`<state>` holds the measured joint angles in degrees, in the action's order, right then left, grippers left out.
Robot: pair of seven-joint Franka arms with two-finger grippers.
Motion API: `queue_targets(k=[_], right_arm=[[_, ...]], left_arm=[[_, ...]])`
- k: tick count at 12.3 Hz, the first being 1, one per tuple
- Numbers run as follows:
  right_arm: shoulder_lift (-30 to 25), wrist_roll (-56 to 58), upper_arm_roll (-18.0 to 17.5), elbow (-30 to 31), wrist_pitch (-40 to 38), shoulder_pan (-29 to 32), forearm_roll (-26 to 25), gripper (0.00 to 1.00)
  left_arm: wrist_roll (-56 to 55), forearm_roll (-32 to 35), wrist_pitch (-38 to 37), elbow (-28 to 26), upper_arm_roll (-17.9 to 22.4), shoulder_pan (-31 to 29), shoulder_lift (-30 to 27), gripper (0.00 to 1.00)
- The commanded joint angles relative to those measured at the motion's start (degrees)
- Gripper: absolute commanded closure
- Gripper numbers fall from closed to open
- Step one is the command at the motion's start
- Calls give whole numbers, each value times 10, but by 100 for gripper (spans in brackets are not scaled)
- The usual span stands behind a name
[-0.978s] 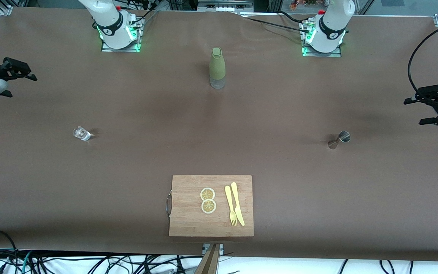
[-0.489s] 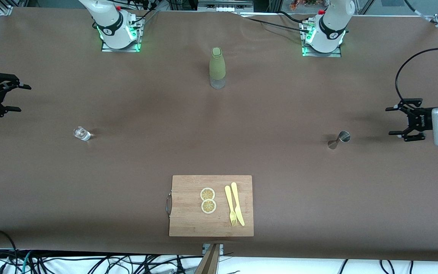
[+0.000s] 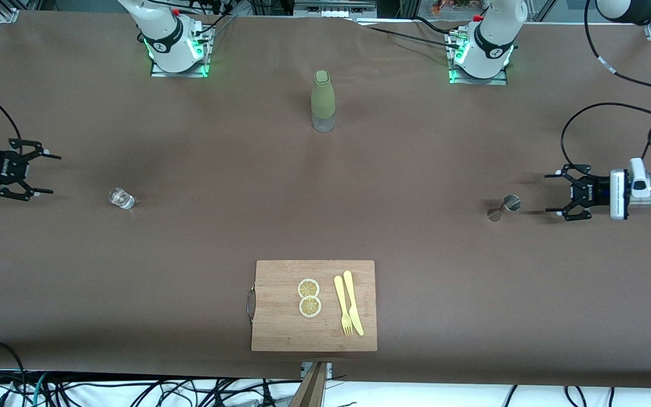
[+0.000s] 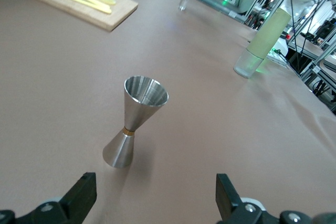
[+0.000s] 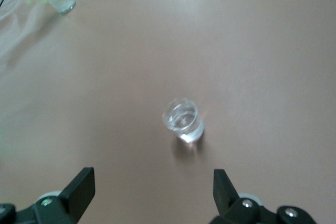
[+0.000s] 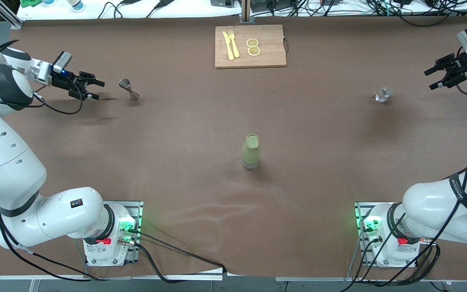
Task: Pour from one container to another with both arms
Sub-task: 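Close the right gripper on the glass cup while the left gripper grasps the jigger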
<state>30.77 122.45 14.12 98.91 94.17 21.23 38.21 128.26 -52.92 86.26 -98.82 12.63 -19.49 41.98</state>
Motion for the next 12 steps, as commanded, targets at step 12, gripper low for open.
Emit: queue_targets(k=[12], right_arm=[[193,336,-77,-5,-50,80,292,0]], left_arm=[[250,-183,-5,-10,-23,38,88,0]])
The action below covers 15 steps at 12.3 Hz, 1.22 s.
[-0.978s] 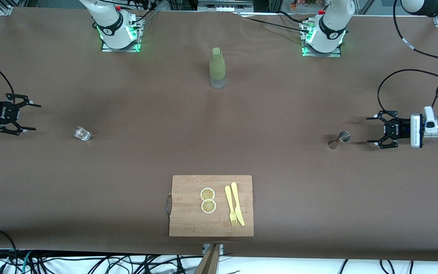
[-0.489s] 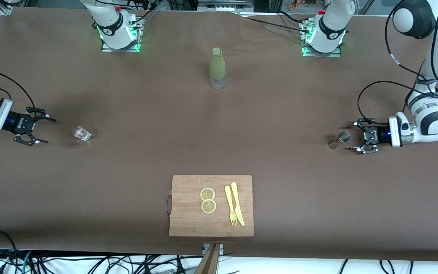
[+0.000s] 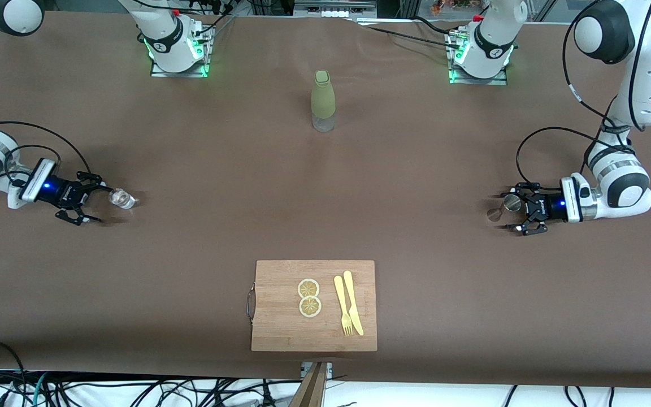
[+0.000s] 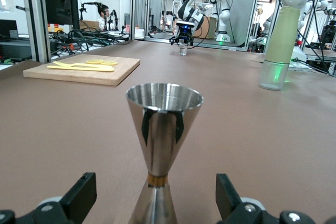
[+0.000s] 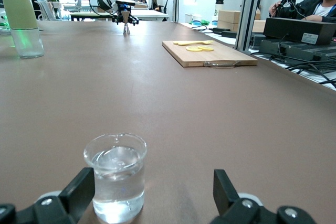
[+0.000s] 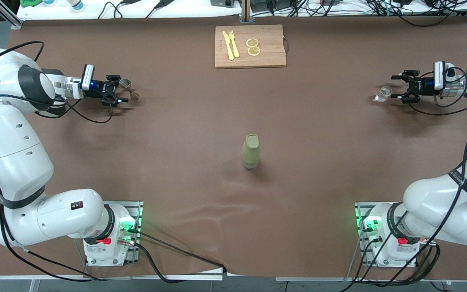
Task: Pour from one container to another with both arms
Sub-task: 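Close the right gripper on the glass cup while the left gripper grasps the jigger, then lift the glass cup with the right gripper while the left gripper brings the jigger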
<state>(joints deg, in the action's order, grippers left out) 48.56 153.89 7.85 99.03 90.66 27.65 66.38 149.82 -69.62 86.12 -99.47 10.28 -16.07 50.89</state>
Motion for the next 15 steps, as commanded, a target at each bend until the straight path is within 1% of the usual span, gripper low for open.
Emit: queue_targets(k=[1,4,6,11,12,13,14,15], right_arm=[[24,32,-18,-5,-24,16,10,0],[38,45,-18,5,-30,15,6,0],[40,52,-18,5,-34,15,2,0],[49,52,-27,12,-42,15,2,0],[51,52,-35,13,-41,15,2,0],[52,52,-36,13,-41,15,3,0],[53,50,-38,13,-41,15,3,0],[54,48,-38,20,-39,14,3,0]], left_arm=[[35,-16,-4,-4,0,4,-1,1],[35,-14,-15,-4,0,4,-1,12],[35,-10,-24,-4,1,3,-1,16],[51,-3,-38,-5,7,-1,3,14],[59,-3,-38,-5,8,-1,7,15],[62,-3,-39,-8,8,-1,10,25],[69,-4,-38,-10,8,-1,11,46],[76,-5,-38,-9,8,-1,18,57]])
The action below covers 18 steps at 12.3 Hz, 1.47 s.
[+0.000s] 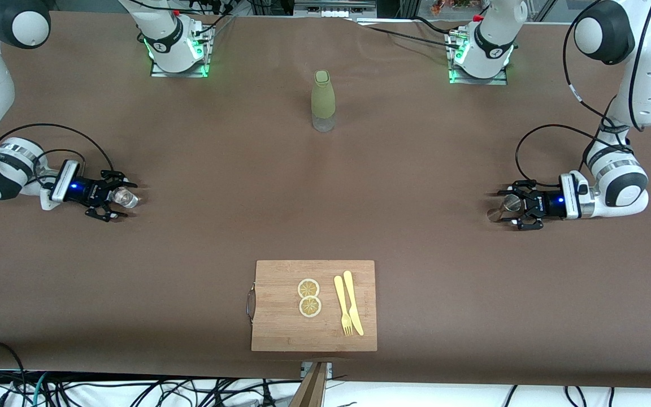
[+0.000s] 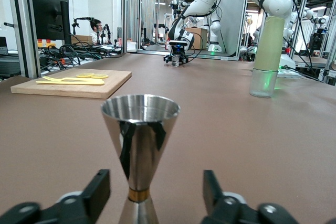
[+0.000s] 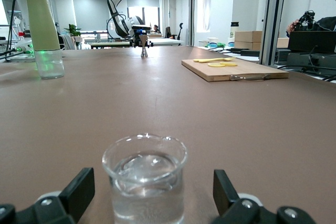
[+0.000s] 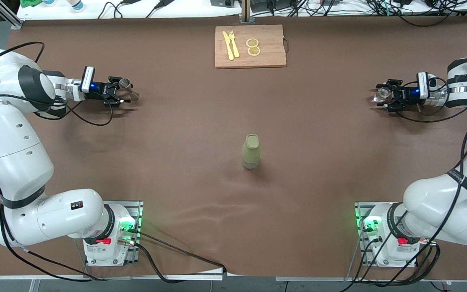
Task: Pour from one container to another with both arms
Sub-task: 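Lift the glass cup with the right gripper while the left gripper brings the jigger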
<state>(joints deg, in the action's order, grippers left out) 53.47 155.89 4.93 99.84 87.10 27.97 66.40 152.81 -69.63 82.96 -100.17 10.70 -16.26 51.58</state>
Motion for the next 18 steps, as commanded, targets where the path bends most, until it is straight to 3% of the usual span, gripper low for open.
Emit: queue_targets(k=[1,2,3,4,5,8,9,11,15,18], right_arm=[[5,27,-15,18,0,11,5,1],[5,26,-19,17,2,11,7,1],[4,25,-20,15,3,11,9,1],[5,24,-21,15,5,11,10,2],[8,24,-22,15,9,11,9,7],[8,24,-22,15,8,11,9,50],[8,24,-22,15,9,11,9,60],[9,24,-22,14,8,12,9,68],[11,24,-22,13,7,12,10,71],[11,19,-24,12,8,12,10,81]], left_arm=[[51,-8,-6,-2,4,1,19,70],[53,-9,-7,-3,4,1,24,78],[53,-10,-6,-3,4,1,27,94],[51,-10,-7,-2,4,1,27,100],[50,-10,-7,-2,4,1,27,100],[49,-14,-7,1,3,2,25,100],[46,-16,-7,3,2,6,24,100],[17,-33,-7,4,-1,35,21,100],[3,-92,-3,9,-4,113,19,100],[-25,-156,24,9,-9,201,13,100]])
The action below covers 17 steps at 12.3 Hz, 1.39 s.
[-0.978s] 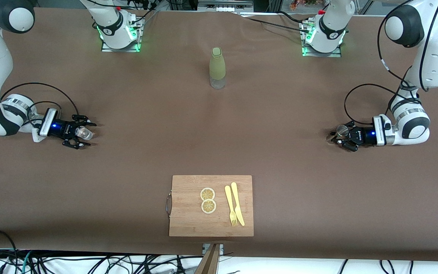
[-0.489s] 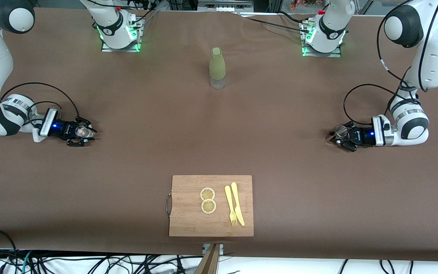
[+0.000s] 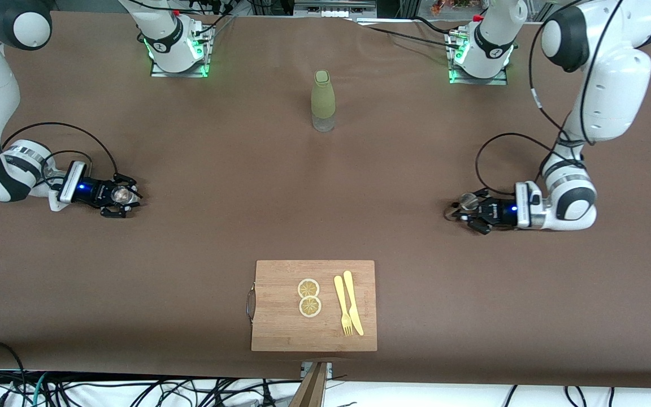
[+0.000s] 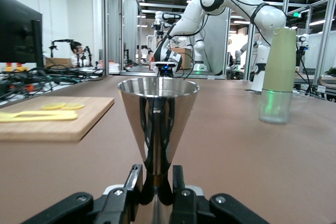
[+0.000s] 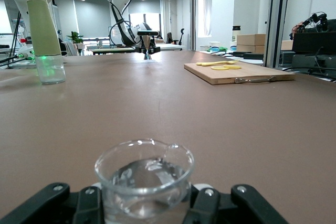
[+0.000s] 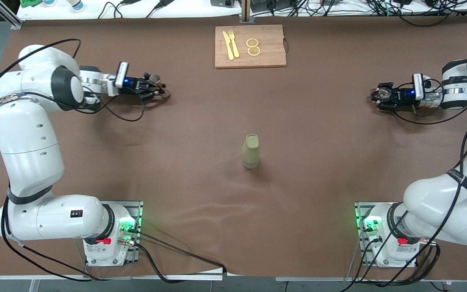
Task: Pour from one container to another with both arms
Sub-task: 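Lift the glass cup with the right gripper while the left gripper brings the jigger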
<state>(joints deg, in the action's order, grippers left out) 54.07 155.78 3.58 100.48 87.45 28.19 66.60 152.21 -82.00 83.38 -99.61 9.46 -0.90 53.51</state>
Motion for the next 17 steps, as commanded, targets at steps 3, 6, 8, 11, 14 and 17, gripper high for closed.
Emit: queue_targets(k=[3,6,8,11,14,17], right_arm=[[2,-2,-21,5,11,9,8,82],[0,-21,-44,5,26,8,8,84],[-9,-37,-66,5,32,8,7,87],[-29,-39,-120,9,51,6,1,91],[-50,-88,-159,12,76,-3,0,94],[-109,-150,-183,40,116,-31,0,94]], left_arm=[[-56,-97,90,4,-22,125,-10,100],[-95,-202,182,17,-65,195,-8,100],[-118,-222,241,41,-93,216,-7,100],[-143,-219,311,75,-129,235,-6,100],[-145,-221,381,100,-139,271,-4,100],[-165,-249,419,141,-152,304,16,100]])
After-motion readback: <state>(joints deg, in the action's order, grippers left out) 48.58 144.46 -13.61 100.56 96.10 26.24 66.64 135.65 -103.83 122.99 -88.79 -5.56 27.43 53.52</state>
